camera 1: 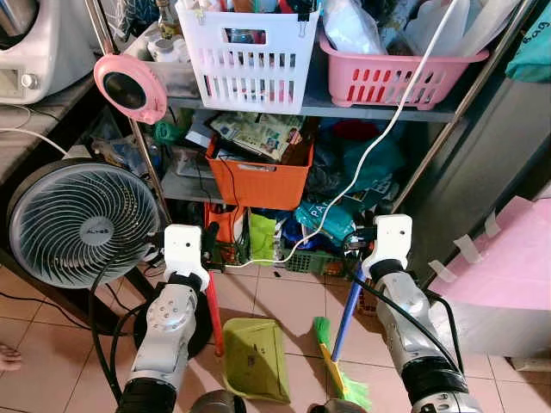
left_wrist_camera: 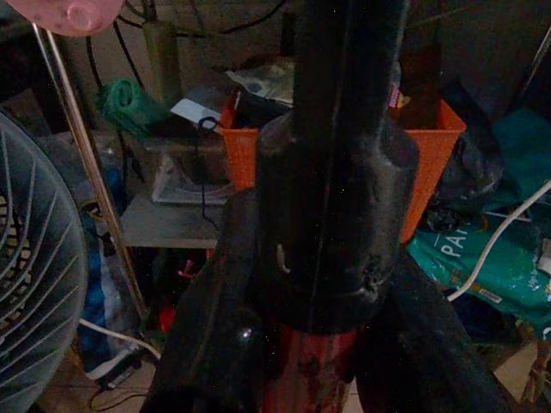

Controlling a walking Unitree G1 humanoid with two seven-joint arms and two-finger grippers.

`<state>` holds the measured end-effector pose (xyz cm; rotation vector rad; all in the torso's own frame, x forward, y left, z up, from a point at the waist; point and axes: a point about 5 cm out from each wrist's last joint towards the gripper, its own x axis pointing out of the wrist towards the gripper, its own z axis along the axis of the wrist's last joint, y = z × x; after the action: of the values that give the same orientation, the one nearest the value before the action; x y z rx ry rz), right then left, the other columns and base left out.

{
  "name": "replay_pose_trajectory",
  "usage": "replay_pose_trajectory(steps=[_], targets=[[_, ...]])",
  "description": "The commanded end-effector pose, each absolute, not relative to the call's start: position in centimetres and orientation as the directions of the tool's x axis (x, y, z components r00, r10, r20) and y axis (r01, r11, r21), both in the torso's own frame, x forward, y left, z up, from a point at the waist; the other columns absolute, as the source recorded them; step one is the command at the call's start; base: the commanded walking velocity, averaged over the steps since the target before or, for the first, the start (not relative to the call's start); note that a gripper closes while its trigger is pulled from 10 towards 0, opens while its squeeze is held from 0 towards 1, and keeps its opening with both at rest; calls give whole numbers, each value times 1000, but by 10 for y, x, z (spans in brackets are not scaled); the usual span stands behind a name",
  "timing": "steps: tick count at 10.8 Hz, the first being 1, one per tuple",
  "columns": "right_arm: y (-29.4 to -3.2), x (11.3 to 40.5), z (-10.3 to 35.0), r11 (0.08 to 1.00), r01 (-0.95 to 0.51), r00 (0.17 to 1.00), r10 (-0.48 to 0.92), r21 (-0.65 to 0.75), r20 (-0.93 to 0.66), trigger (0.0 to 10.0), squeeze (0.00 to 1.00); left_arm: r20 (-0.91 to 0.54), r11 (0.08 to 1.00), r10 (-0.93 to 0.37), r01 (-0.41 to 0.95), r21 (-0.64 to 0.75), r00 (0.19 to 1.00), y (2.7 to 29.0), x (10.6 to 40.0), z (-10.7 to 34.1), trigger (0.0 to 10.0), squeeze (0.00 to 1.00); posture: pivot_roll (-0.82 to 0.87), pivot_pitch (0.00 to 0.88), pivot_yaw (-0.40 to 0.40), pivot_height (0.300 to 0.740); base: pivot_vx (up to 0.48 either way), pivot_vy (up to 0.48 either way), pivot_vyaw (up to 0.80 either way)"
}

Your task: Sweep floor

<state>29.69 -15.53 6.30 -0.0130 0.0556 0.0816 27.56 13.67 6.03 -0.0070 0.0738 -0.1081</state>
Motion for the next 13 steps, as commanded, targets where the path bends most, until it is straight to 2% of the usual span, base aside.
replay_pose_trajectory(steps=[1,2,3,5,7,8,10,13], targets=[[-148,299,76,985,-137,985,147,107,-91,10000,0,-41,987,-149,146,-65,988,128,285,82,10000,0,-13,0,75,740,0,0,0],[-157,278,77,985,-162,985,165,67,-47,10000,0,-50,996,-92,93,7,994,132,271,77,10000,0,-15,0,70,740,0,0,0],[-159,279,76,986,-162,986,163,32,-47,10000,0,-55,997,-79,80,8,995,133,270,76,10000,0,-9,0,58,740,0,0,0],[-162,279,75,992,-112,991,116,66,-62,10000,0,-61,997,-79,79,-4,995,131,268,76,10000,0,-2,0,51,740,0,0,0],[-172,275,83,998,-51,998,49,-32,-46,10000,0,-63,999,-38,39,9,997,139,262,76,10000,0,2,0,33,740,0,0,0],[-176,274,82,998,-35,998,33,-46,-56,10000,0,-56,998,-34,36,43,998,141,264,78,10000,0,-1,0,42,740,0,0,0],[-172,273,81,999,-32,997,31,-11,-68,10000,0,-71,993,-104,108,47,992,131,265,82,10000,0,5,0,58,740,0,0,0],[-162,279,85,998,-55,997,55,-14,-52,10000,0,-35,996,-86,87,25,996,128,272,90,10000,0,3,0,65,740,0,0,-800]])
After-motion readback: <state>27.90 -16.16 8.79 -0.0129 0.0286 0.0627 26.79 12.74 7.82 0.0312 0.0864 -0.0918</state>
